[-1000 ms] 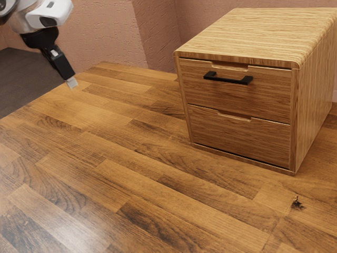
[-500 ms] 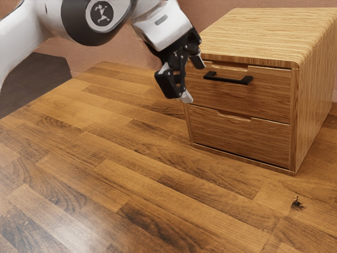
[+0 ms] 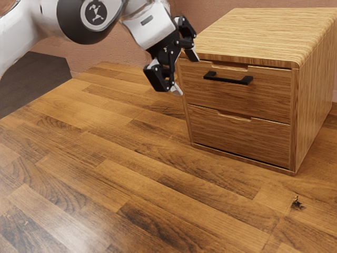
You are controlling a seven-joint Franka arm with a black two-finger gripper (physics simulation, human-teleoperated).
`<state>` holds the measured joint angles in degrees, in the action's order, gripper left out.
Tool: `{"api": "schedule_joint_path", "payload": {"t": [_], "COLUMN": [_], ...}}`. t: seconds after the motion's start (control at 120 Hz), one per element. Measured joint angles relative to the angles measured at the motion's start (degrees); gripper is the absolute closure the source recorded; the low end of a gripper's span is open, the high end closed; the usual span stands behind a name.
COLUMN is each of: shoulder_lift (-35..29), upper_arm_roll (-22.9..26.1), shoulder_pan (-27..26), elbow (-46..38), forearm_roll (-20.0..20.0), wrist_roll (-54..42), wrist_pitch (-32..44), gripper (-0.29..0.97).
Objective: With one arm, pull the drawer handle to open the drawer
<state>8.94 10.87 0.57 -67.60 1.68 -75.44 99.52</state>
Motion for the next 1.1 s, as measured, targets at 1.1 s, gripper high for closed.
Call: {"api": "schedule_joint_path", "payload": {"t": [1.1], "shoulder_lift": [12.9], "upper_arm_roll": [-1.1], "shoulder_pan": [-1.0], "elbow": [2.4], "forearm_roll": [-0.1], "wrist_roll": [-4.4], "wrist_pitch": [13.9], "gripper": [0.00]}}
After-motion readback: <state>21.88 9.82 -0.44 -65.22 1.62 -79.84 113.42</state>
